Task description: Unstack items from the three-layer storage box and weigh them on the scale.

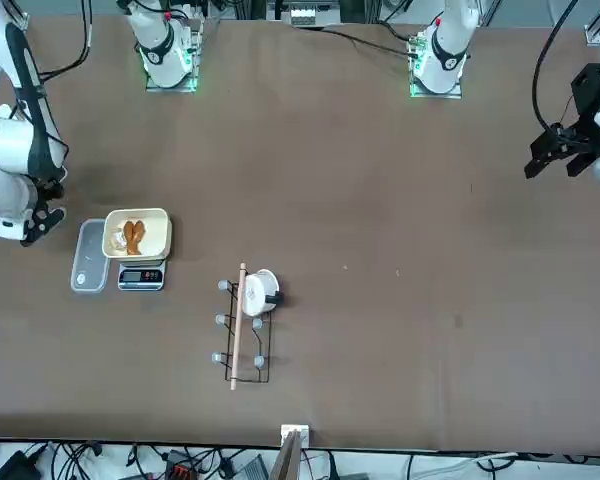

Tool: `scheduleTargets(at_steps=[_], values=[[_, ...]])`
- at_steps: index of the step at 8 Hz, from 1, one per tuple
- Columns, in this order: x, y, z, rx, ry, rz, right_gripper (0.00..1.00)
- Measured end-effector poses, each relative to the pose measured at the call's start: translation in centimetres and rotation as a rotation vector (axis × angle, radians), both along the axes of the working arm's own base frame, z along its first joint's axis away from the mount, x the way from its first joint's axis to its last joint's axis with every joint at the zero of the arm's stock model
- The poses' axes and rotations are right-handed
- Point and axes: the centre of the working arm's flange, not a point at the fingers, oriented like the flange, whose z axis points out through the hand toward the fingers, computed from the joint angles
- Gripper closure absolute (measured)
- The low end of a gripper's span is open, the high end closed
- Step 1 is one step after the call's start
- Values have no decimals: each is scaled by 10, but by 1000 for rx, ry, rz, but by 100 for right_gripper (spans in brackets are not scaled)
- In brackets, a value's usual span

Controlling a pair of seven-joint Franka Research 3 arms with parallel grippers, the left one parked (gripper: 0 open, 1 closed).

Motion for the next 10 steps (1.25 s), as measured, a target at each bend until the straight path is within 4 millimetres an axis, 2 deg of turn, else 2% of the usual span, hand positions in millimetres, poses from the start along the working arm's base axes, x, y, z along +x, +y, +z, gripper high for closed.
scheduleTargets(at_steps=[2,6,10], values=[[-12,-19,-22,7,28,-23,52],[-24,-35,-29,-22,64,-18,53],[-32,-35,-38,-51,87,-8,53]])
